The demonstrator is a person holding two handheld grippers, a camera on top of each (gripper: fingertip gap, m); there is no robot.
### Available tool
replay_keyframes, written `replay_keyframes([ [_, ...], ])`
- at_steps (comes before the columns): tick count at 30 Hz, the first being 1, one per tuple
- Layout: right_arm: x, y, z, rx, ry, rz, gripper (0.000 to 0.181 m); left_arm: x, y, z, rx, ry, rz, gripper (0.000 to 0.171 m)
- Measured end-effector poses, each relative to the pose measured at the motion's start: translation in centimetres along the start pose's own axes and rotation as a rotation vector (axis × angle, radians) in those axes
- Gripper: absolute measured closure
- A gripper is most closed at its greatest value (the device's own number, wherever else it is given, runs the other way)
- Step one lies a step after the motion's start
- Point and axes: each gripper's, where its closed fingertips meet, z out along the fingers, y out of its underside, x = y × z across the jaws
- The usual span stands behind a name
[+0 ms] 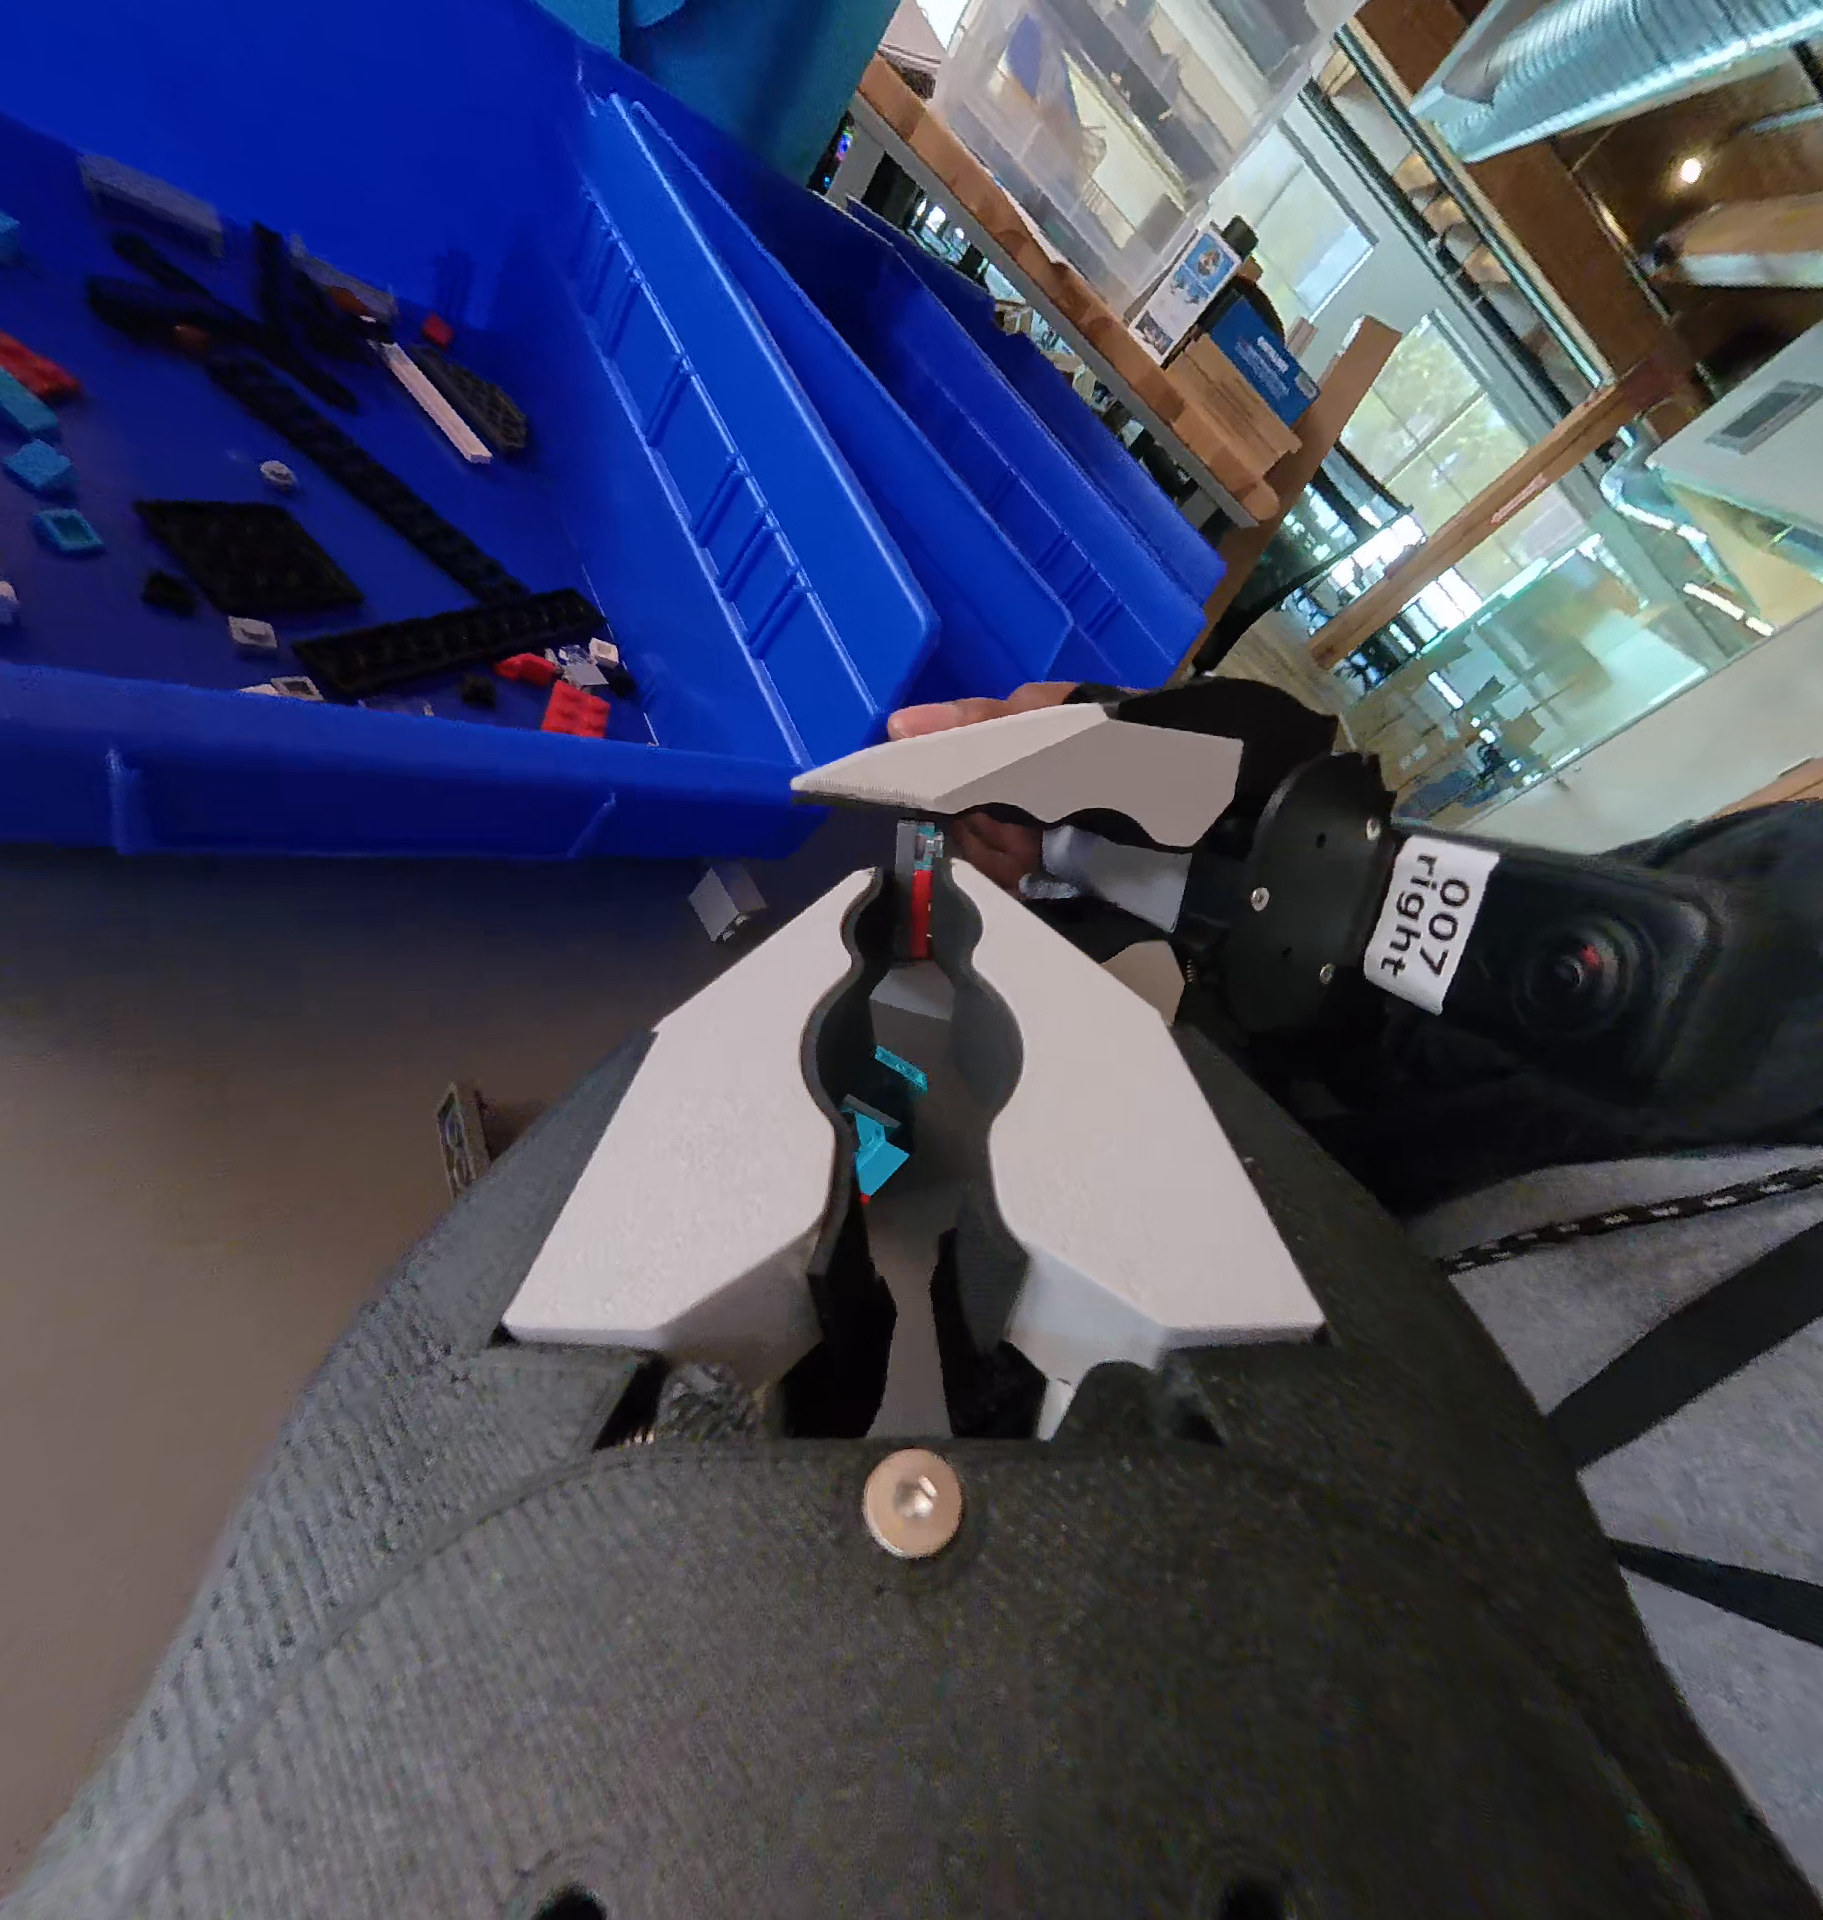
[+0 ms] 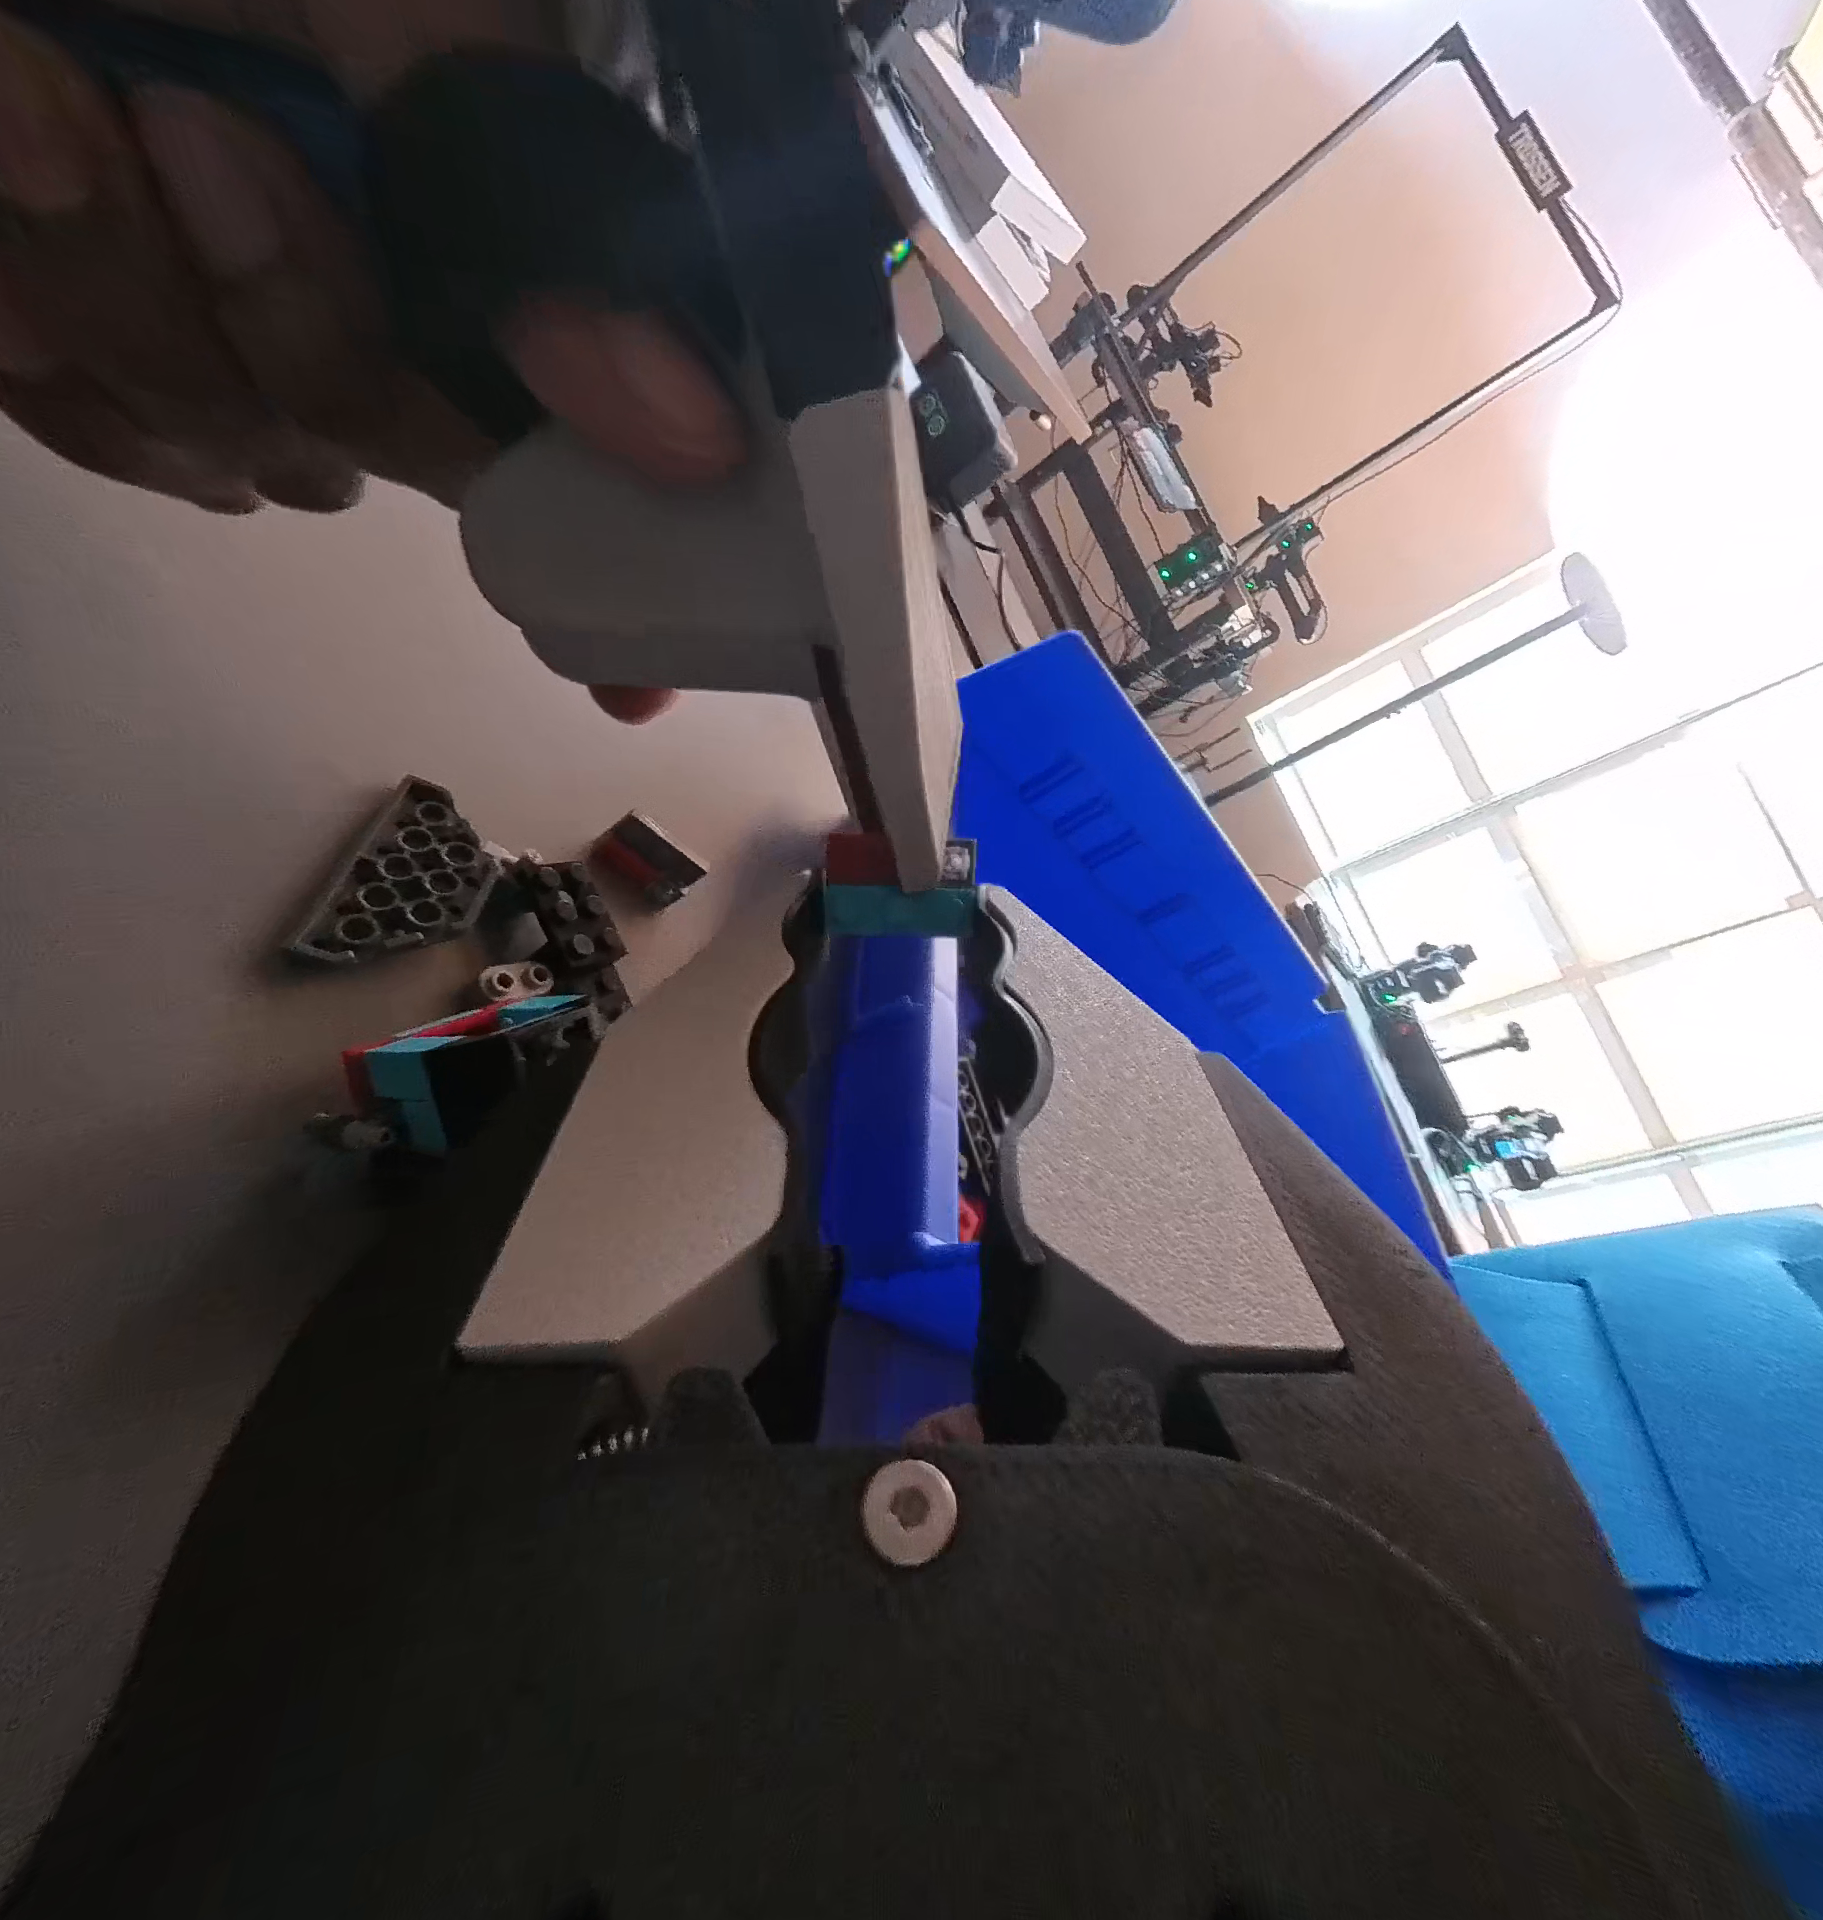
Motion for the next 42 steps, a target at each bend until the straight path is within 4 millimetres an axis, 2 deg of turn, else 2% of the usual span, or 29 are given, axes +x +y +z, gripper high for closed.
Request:
replay_keyframes([
  [17,1.1,0.5,0.0,-0.07,0.159,-0.252,0.154,-0.2,-0.3,0.0,0.109,0.126,-0.329,0.163],
  [34,1.8,-0.1,-0.5,-0.048,0.211,-0.32,0.154,0.2,-0.7,-0.2,0.168,0.277,-0.577,0.162],
  [36,1.9,-0.2,-0.6,-0.031,0.21,-0.287,0.154,0.3,-0.8,-0.3,0.171,0.279,-0.552,0.162],
  [42,1.5,-0.9,-1.0,0.065,0.104,-0.075,0.153,1.1,-0.9,-0.5,0.072,0.222,-0.21,0.163],
])
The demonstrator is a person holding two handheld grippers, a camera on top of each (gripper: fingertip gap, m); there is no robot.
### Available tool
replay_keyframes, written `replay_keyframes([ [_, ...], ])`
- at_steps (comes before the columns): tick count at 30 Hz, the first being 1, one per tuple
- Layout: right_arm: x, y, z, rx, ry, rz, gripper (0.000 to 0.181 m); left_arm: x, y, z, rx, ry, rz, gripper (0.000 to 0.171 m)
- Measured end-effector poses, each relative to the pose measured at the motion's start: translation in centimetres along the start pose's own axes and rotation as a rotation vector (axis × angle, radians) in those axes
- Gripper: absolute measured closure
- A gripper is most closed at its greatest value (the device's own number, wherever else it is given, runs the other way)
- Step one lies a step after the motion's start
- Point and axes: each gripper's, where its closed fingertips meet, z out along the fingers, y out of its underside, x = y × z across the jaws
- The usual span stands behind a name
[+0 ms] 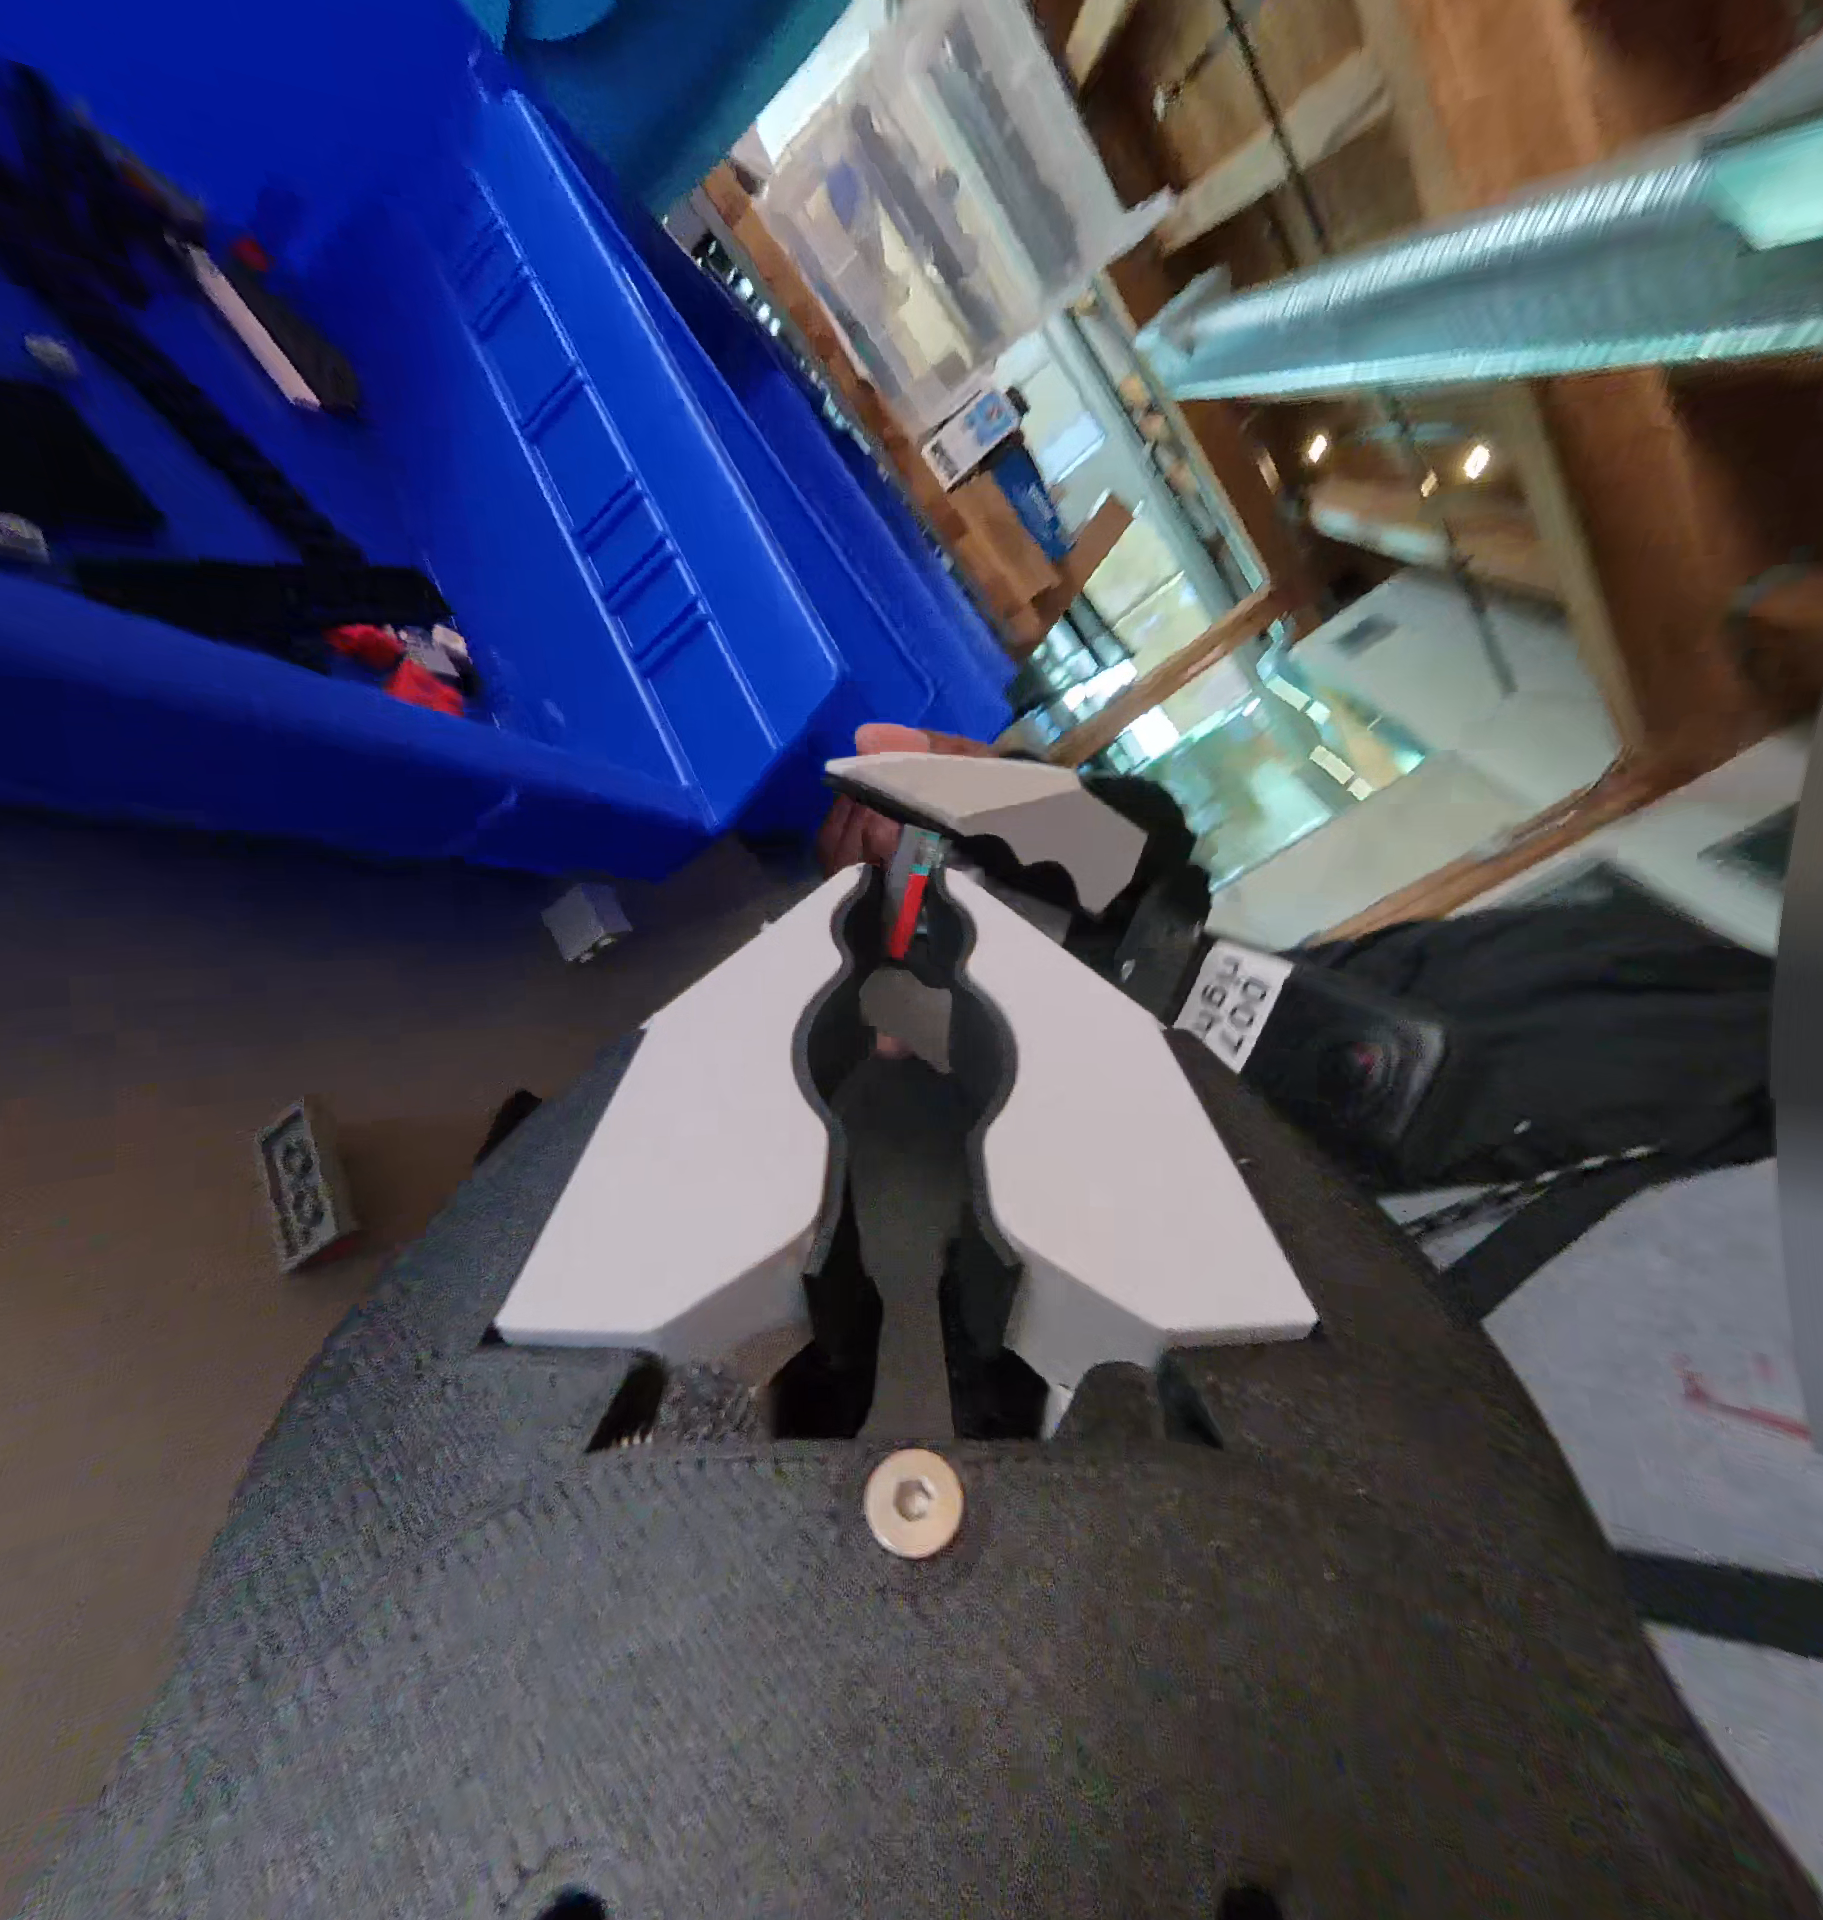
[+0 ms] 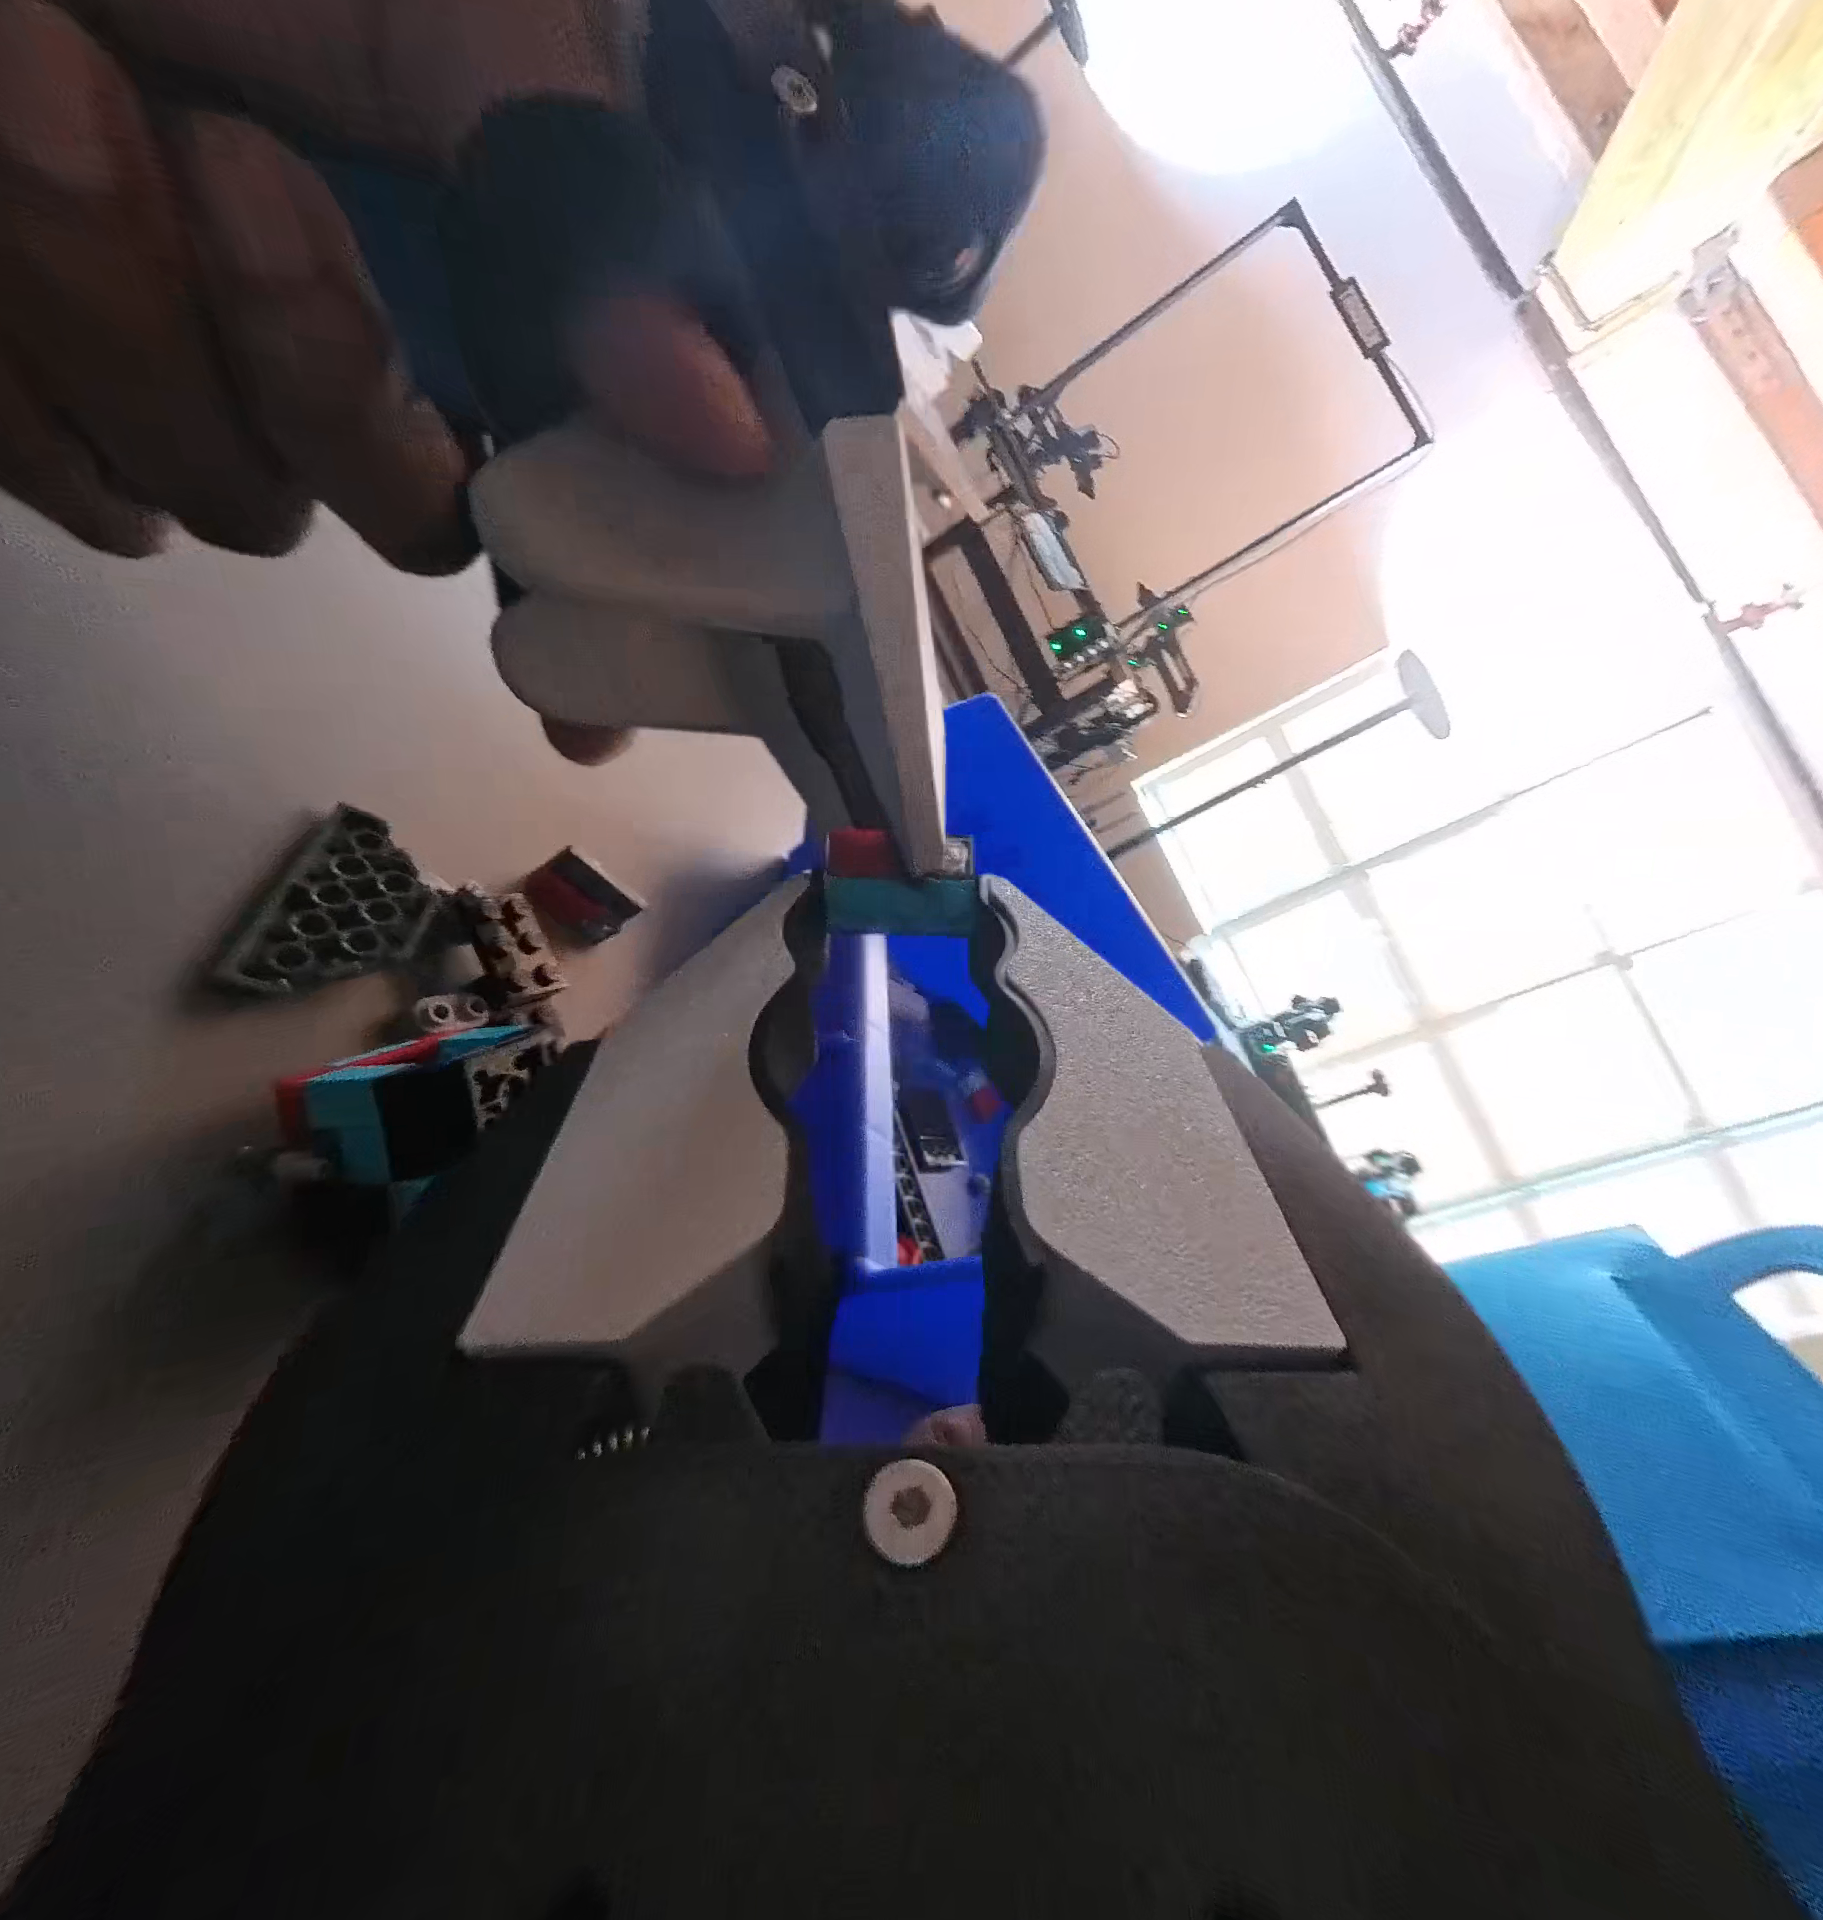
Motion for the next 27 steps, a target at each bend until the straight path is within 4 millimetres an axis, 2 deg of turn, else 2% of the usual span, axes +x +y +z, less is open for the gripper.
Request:
replay_keyframes([
  [3,-0.7,-0.2,0.0,0.016,-0.048,0.026,0.152,-0.1,0.3,-0.1,-0.06,-0.056,0.127,0.163],
  [6,-1.1,-0.7,0.1,0.035,-0.085,0.053,0.15,-0.1,0.4,-0.1,-0.086,-0.075,0.182,0.159],
  [16,-2.2,-1.7,0.7,0.042,-0.125,0.074,0.153,-0.1,0.7,-0.2,-0.105,-0.034,0.159,0.155],
  [27,-2.0,-1.8,0.1,0.039,-0.143,0.082,0.153,0.6,0.6,-0.3,-0.099,0.027,0.134,0.152],
])
